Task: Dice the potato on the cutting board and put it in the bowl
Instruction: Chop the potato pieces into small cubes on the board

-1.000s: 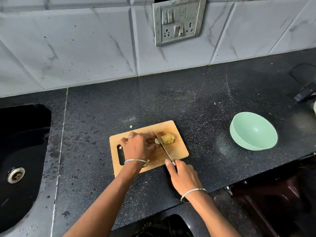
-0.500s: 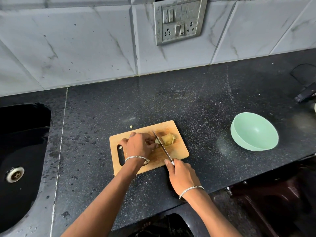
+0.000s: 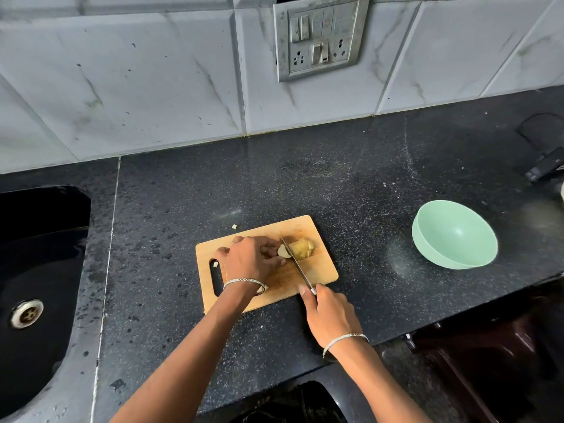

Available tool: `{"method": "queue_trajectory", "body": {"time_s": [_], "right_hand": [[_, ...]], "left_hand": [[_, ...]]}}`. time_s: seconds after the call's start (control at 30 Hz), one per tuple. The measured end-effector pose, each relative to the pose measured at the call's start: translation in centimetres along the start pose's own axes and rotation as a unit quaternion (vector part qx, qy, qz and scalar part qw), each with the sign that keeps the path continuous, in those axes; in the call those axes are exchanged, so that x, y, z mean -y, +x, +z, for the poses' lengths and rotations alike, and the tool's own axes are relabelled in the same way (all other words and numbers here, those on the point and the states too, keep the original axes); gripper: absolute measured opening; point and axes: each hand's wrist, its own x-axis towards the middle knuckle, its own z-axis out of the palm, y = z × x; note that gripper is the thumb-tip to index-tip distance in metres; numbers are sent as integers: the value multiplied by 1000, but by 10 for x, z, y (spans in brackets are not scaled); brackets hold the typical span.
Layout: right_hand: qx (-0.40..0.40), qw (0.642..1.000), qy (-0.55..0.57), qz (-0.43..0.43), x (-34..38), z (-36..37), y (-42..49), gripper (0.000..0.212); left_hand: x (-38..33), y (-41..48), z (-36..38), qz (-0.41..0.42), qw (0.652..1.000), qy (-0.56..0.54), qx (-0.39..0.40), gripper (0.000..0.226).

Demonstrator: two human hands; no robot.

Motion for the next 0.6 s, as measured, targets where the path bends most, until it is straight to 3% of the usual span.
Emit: {"method": "queue_trajectory", "body": {"time_s": [0.23, 0.37, 0.6], "right_hand": [[22, 1000, 6, -4, 2, -2, 0, 41], [-6, 1000, 12, -6, 2, -5, 1, 42], [5, 1000, 25, -10, 9, -6, -2, 41]], "left_hand": [[-3, -1, -3, 1, 1000, 27, 7, 24], [-1, 0, -2, 2, 1000, 27, 0, 23], [0, 0, -3, 3, 1000, 30, 3, 32]]}}
